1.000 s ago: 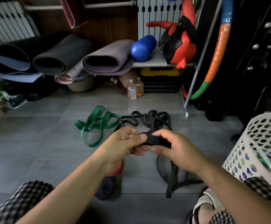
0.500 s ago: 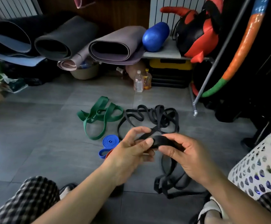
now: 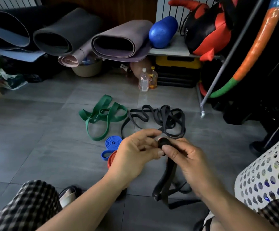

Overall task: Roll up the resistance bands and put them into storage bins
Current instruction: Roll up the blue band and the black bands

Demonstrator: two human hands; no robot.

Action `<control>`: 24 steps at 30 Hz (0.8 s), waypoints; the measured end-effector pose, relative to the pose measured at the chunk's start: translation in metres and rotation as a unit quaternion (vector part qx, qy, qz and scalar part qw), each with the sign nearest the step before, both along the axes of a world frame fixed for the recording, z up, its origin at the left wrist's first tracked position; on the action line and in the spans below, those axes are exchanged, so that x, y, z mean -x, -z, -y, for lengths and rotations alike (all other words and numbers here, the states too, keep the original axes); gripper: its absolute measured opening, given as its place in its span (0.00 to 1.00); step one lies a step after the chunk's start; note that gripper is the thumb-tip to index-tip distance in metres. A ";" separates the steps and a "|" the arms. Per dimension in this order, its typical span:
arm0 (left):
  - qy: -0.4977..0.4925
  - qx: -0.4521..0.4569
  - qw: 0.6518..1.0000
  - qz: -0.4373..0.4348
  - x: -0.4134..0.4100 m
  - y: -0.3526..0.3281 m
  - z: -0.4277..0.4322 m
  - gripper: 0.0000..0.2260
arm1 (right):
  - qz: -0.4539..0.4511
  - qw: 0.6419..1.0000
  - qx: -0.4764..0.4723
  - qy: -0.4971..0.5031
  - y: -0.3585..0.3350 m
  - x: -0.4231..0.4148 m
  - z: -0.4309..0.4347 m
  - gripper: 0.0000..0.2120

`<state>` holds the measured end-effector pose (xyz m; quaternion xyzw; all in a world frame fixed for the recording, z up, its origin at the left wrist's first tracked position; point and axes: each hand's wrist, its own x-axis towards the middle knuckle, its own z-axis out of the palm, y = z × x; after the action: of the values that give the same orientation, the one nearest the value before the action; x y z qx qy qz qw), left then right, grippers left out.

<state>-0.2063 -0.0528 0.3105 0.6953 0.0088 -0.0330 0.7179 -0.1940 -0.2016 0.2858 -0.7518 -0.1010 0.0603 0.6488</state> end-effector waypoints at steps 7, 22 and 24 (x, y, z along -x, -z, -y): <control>-0.004 0.088 0.996 -0.011 0.003 0.001 -0.005 0.12 | 0.000 0.998 0.031 -0.048 -0.001 0.006 -0.007 0.19; 0.036 0.138 0.978 -0.149 0.002 0.005 -0.010 0.10 | 0.318 0.845 0.425 -0.058 -0.015 -0.006 -0.002 0.12; 0.015 0.112 0.982 -0.150 0.001 0.007 -0.006 0.08 | 0.332 0.839 0.428 -0.057 -0.013 -0.006 -0.003 0.13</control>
<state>-0.2077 -0.0463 0.3038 0.5979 0.1021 -0.1486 0.7810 -0.1880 -0.1986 0.2992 -0.9225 -0.3169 -0.1189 0.1856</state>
